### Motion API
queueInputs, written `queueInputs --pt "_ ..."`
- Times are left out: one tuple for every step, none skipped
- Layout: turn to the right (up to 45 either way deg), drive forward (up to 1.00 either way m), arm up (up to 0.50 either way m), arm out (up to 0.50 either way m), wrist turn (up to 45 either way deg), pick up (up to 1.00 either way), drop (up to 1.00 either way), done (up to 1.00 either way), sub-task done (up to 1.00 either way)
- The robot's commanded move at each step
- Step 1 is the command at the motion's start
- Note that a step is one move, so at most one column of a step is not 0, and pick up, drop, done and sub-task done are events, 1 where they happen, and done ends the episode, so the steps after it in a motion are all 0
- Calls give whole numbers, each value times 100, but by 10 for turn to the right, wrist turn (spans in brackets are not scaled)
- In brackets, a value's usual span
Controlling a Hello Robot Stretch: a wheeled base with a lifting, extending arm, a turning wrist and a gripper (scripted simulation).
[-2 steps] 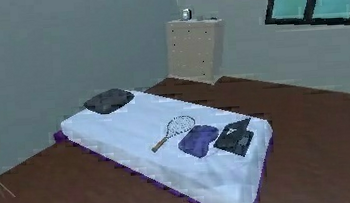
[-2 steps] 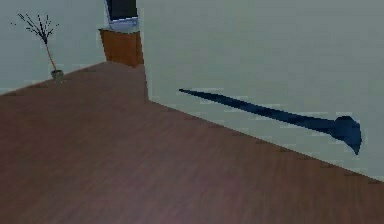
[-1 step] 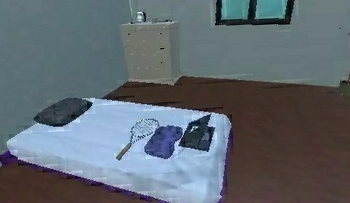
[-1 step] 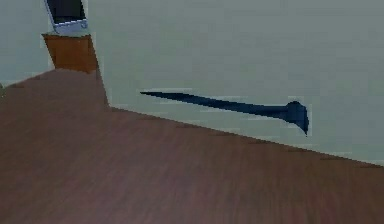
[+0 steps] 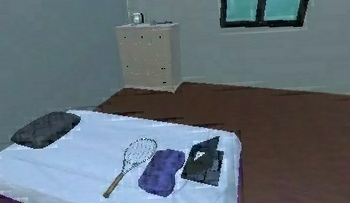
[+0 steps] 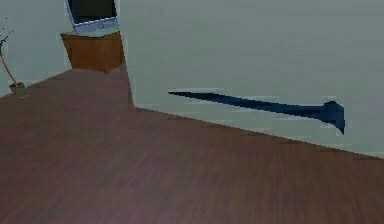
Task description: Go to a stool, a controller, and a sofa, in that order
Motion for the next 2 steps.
queueInputs --pt "0 0 0 0 0 0 0 0 100" --pt "450 0 0 0 0 0 0 0 0"
